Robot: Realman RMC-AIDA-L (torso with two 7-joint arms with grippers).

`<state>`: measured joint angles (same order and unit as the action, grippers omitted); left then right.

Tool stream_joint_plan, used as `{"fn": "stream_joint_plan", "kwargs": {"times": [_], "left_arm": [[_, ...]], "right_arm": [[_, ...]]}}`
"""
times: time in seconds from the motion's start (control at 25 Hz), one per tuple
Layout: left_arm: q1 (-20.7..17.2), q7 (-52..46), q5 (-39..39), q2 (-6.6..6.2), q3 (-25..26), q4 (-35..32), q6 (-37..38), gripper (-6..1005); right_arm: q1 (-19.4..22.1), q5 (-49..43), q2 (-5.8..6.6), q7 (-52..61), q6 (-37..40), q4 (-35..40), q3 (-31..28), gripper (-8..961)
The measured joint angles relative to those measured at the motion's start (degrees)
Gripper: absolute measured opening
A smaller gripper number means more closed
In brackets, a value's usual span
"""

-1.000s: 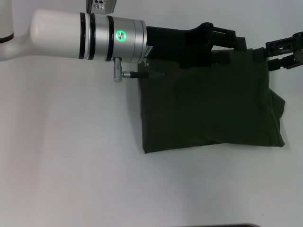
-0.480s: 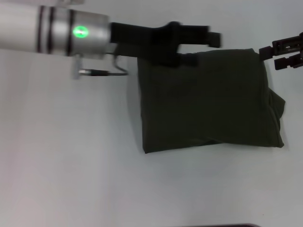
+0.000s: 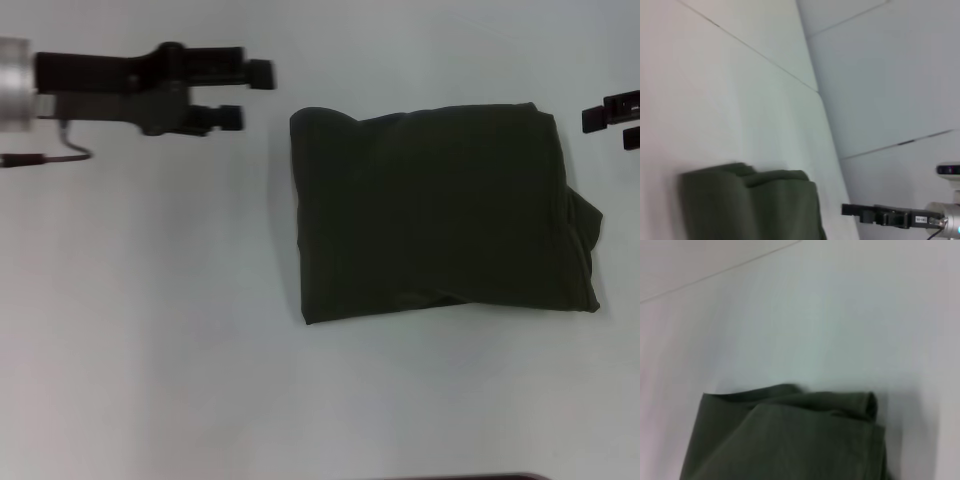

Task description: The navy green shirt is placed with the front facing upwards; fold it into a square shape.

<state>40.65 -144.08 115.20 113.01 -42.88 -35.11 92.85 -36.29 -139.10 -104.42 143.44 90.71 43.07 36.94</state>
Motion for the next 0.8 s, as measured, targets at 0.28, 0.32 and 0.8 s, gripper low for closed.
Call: {"fn": "stream_joint_plan", "kwargs": {"times": [0.28, 0.32, 0.8], "left_arm": [[-3.78, -0.05, -0.43, -0.80, 3.82, -2.65, 2.33, 876], [-4.08, 0.01, -0.45, -0.73, 4.21, -2.92, 2.55, 876], [-4.20, 0.78, -0.51, -0.69, 5.28, -3.28, 2.73, 877]], "right_arm": [[-0.38, 0.41, -3.41, -0.60, -7.00, -0.54, 0.17, 940], [-0.50, 0.40, -3.98, -0.60, -8.21, -0.66, 0.33, 940], [-1.35, 0.61, -7.47, -0.02, -16.91, -6.14, 0.15, 935]]}}
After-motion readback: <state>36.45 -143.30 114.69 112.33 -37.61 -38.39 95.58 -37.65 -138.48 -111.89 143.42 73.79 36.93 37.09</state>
